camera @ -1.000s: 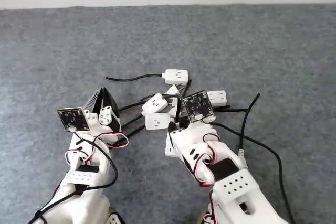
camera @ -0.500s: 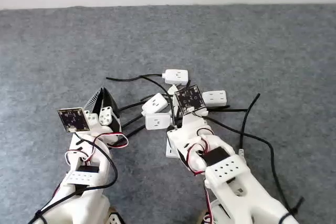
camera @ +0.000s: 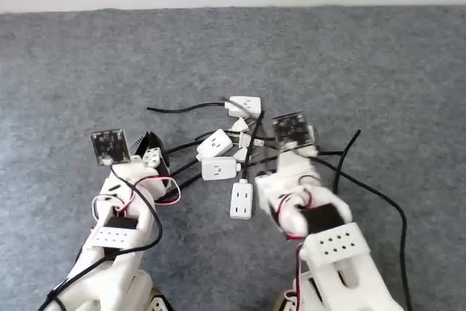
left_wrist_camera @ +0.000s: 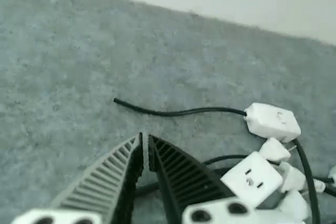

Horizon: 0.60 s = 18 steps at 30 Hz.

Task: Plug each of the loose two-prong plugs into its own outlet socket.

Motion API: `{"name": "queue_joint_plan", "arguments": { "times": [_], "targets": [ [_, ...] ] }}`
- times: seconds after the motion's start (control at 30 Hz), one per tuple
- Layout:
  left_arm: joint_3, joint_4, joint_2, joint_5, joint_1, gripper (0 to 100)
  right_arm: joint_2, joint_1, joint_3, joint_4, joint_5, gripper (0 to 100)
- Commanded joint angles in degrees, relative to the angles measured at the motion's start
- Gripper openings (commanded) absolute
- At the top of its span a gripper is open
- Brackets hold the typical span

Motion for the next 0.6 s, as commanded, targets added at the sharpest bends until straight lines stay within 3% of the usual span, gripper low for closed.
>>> {"name": "queue_joint_plan", "arguments": {
  "times": [0.0, 0.2, 0.57],
  "targets": [
    [-3.65, 2.55, -0.53, 0.09, 0.18, 1, 1.36, 4.35, -4.92, 2.24, 2.11, 0.8],
    [-3.65, 2.73, -0.53, 0.09, 0.09, 1, 10.95, 9.45, -8.09, 4.18, 3.69, 0.8],
    [-3.65, 2.9, -0.53, 0.09, 0.09, 1, 34.77, 9.71, -21.45, 10.15, 6.33, 2.2]
  ]
}}
